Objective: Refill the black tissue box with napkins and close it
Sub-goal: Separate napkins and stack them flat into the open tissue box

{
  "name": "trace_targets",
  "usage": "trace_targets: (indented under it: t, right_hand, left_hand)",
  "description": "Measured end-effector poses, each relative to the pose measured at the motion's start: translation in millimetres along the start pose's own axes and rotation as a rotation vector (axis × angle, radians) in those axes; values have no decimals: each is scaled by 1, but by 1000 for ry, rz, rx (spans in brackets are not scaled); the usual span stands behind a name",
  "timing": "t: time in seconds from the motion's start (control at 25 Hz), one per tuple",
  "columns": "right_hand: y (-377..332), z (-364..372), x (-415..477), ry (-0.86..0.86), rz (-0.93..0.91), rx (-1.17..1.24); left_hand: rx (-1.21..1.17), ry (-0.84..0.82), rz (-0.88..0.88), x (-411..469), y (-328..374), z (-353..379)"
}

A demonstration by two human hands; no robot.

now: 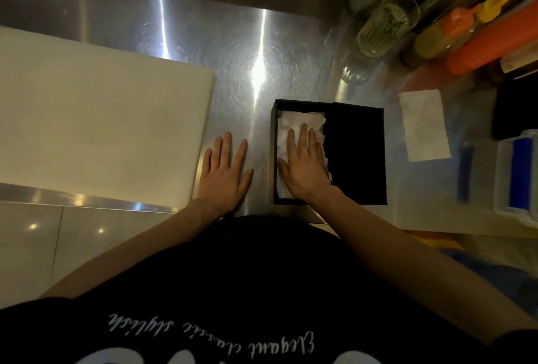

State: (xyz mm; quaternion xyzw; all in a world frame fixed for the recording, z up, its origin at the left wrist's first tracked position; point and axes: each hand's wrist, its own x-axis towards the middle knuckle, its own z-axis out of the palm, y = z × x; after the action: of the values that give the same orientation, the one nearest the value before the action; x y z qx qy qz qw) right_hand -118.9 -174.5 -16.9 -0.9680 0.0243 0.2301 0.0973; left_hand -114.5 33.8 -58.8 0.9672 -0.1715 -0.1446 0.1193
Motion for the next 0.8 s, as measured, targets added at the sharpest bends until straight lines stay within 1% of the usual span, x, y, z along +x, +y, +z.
trace_targets:
  t: [0.08, 0.16, 0.24, 0.28, 0.44, 0.56, 0.64, 0.72, 0.8]
  right_hand:
    - [-2, -2, -1, 18, -16, -1]
    - [-8, -4, -2, 97, -51, -32]
    - [-7, -6, -4, 157, -38, -65]
    - [-1, -7, -5, 151, -28, -60]
    - [2, 6, 0, 13, -9, -21]
    - [-4, 2, -1, -6, -2, 20]
    - [-11, -11, -7, 61, -47, 103]
    - [-9, -32, -17, 178, -114, 293]
    - [7, -55, -25, 336, -142, 431]
  left_hand:
    - [4, 9, 0, 1, 0, 0]
    - [11, 11, -6, -1, -4, -1]
    - [28, 10, -7, -2, -1, -1]
    - [38, 9, -11, -1, 4, -2]
    - [26, -16, -31, 0, 3, -2]
    - [47, -39, -37, -3, 1, 0]
    - [50, -62, -51, -6, -4, 0]
    - [43, -87, -59, -7, -1, -3]
    - [26, -92, -78, -5, 6, -4]
